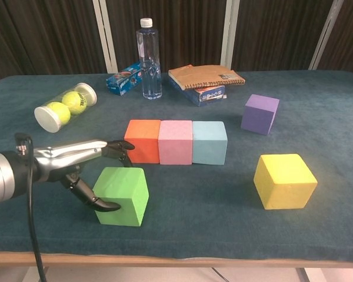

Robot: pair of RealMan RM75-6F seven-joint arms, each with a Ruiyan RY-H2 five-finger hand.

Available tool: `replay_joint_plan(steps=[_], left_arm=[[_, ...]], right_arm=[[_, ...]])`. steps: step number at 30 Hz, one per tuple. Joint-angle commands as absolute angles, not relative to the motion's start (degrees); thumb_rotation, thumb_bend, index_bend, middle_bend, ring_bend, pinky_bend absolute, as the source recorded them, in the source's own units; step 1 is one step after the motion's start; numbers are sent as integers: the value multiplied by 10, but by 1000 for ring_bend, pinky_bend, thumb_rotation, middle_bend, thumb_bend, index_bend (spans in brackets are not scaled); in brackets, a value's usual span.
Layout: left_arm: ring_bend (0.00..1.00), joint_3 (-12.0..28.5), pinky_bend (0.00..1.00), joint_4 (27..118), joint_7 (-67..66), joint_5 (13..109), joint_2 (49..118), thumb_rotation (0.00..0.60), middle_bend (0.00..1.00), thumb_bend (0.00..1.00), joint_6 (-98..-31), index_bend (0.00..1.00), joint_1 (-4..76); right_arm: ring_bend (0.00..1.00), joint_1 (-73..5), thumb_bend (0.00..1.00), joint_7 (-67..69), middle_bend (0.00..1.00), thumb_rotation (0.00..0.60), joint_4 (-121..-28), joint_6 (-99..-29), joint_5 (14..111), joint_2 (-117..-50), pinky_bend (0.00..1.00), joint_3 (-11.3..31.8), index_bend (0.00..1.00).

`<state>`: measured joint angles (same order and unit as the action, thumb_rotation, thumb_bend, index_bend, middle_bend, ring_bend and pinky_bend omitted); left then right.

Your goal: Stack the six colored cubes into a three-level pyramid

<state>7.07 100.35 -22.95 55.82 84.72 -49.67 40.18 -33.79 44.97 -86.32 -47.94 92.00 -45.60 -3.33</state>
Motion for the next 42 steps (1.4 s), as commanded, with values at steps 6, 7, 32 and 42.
replay_joint_plan(steps=[6, 7, 32, 42], left_arm=[[0, 83, 67, 1058, -202, 562, 803, 500, 0, 271, -517, 460, 401], [0, 86, 67, 1069, -202, 565, 793, 498, 0, 271, -521, 460, 401], [0, 191, 67, 979, -256, 348, 795, 416, 19, 413, -478, 461, 596], [0, 177, 67, 939, -258, 325, 820, 405, 21, 416, -474, 461, 636]], right_arm=[[0, -334, 370, 460, 0, 600, -855, -483, 925, -459, 0, -37, 0], [0, -334, 370, 461, 0, 600, -854, -484, 926, -459, 0, -37, 0], [0, -379, 370, 584, 0, 600, -819, -464, 965, -455, 0, -43, 0], [0, -396, 370, 592, 0, 600, -827, -452, 976, -451, 0, -52, 0]])
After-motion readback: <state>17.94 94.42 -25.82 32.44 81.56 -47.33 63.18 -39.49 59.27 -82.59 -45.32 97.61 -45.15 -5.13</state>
